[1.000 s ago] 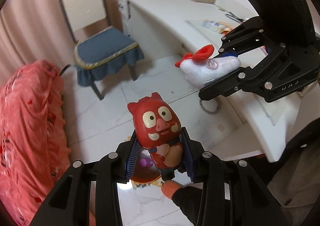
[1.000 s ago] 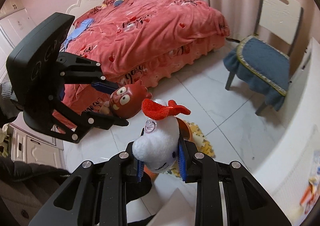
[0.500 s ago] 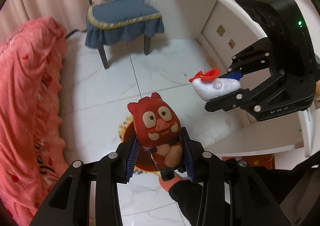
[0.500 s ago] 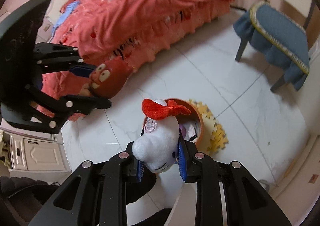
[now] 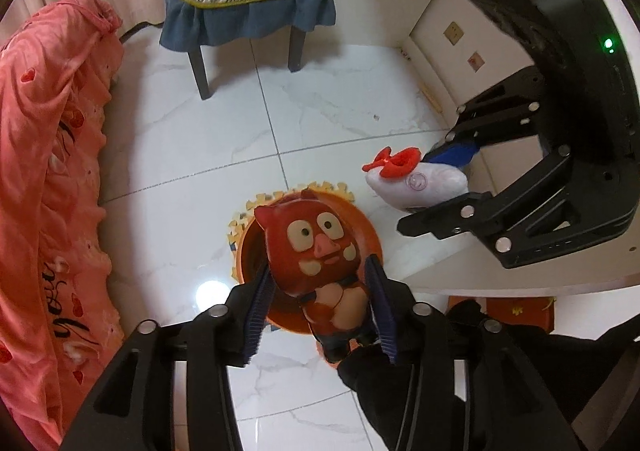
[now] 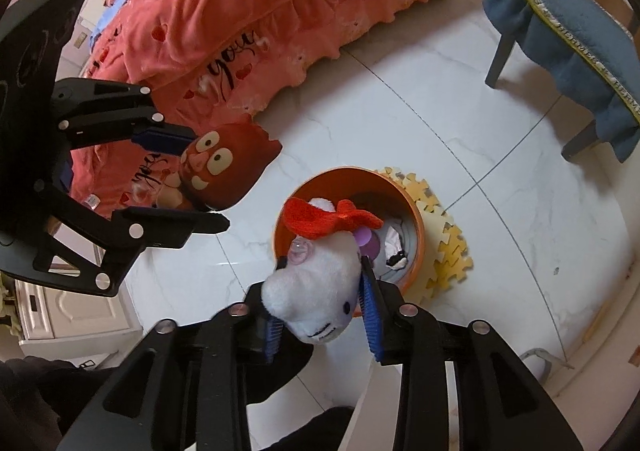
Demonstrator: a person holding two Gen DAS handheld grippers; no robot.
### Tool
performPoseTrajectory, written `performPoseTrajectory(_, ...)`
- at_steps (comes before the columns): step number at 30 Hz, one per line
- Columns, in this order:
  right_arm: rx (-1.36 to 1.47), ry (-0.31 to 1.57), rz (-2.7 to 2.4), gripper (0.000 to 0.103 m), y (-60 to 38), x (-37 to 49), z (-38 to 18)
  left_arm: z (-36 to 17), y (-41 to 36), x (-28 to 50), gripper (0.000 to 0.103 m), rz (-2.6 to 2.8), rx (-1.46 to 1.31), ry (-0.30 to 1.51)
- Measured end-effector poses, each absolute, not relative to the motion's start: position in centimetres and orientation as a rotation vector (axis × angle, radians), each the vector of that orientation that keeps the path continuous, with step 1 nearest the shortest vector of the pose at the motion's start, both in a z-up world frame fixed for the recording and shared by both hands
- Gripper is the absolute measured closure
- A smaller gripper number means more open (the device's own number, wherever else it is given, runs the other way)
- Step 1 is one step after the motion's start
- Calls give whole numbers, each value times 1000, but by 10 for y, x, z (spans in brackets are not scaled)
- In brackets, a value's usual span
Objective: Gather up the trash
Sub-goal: 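Open both tools to drop the plush and figure into the bin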
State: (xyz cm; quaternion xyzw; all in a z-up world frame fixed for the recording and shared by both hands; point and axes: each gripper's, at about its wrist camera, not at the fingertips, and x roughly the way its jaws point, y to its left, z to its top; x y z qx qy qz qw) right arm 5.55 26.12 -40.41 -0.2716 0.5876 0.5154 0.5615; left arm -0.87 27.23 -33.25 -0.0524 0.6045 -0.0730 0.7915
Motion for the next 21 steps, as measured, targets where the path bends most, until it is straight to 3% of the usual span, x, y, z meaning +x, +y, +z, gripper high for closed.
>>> performPoseTrajectory(3,-633,1402,1205,52,260,57,-407,-336,272,-10,39,-161,-120,1306)
performPoseTrajectory(21,-601,1355,1201,52,241,59,-361,-309,256,-1,39,-176,-50,1291)
